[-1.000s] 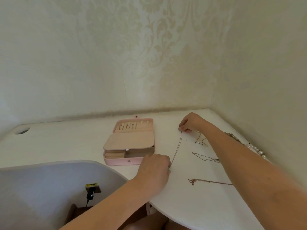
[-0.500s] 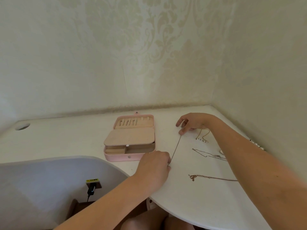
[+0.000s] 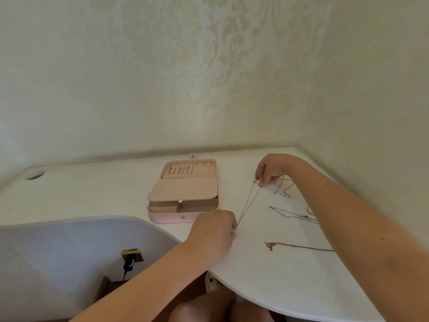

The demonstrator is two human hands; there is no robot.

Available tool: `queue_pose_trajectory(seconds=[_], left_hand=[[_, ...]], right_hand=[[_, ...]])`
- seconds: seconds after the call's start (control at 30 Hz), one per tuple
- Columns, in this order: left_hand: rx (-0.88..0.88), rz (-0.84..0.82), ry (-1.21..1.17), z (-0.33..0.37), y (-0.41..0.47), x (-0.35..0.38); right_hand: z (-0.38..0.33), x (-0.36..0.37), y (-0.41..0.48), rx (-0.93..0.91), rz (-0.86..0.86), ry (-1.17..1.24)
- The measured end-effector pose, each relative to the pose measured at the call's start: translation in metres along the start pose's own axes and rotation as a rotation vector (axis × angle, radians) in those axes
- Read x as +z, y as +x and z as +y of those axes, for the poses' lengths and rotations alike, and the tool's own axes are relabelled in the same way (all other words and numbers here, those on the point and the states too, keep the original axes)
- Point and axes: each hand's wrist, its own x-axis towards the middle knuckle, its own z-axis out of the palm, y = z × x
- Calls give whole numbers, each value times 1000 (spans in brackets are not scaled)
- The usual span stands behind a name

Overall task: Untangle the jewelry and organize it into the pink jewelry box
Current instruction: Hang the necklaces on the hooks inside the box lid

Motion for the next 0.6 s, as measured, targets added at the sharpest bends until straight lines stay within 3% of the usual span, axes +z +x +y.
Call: queue_pose_trajectory(seconds=[0.17, 0.37, 0.6], left_hand=[[-46, -45, -100, -7, -3, -5], [-63, -58, -158, -11, -4, -6], [-78, -94, -205, -14, -3, -10]], right_hand=[[-10, -5, -3, -26, -90, -79], [-5, 7, -4, -193, 1, -21], [-5, 17, -12, -267, 40, -286]])
